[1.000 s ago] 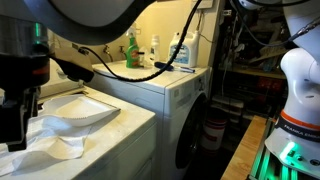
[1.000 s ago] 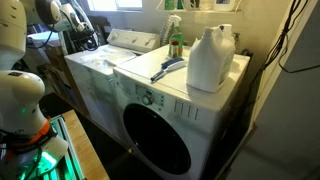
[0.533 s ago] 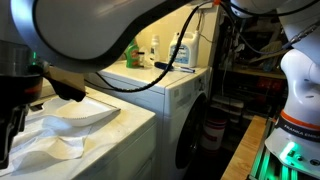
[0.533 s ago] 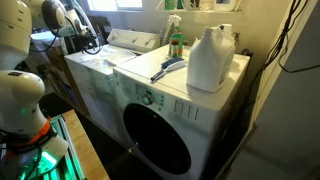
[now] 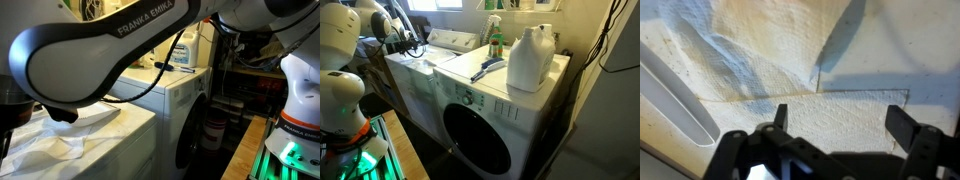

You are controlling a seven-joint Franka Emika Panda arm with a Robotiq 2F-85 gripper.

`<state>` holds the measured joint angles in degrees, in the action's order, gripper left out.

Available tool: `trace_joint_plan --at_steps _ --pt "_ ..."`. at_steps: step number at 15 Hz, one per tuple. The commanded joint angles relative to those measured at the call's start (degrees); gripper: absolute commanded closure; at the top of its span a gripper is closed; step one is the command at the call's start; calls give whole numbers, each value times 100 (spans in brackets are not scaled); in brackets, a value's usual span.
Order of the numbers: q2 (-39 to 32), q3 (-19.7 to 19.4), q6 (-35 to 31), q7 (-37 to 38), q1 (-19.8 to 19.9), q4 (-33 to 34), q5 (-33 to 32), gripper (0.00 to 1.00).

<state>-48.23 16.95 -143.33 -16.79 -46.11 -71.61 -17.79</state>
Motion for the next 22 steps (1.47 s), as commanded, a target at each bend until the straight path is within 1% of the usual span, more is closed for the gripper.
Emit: trace_joint_plan --at_steps 1,3,7,9,12,13,14,15,16,22 --pt "-466 173 -265 -581 8 490 169 0" --pt "-623 256 -241 -803 10 661 253 0" --pt "-911 538 25 -1295 83 958 580 0" --pt "-1011 593 182 -1427 80 1083 683 0" --pt "-1128 556 424 -1501 42 1252 728 0" --pt "-1154 532 530 -1479 29 1305 738 2" --pt "-1183 521 597 -1470 17 1372 753 24" --pt "-1196 503 679 -1456 6 1427 762 27" --pt "-1218 508 741 -1466 5 1484 784 27" --pt "-1208 623 1004 -1392 48 1575 774 74"
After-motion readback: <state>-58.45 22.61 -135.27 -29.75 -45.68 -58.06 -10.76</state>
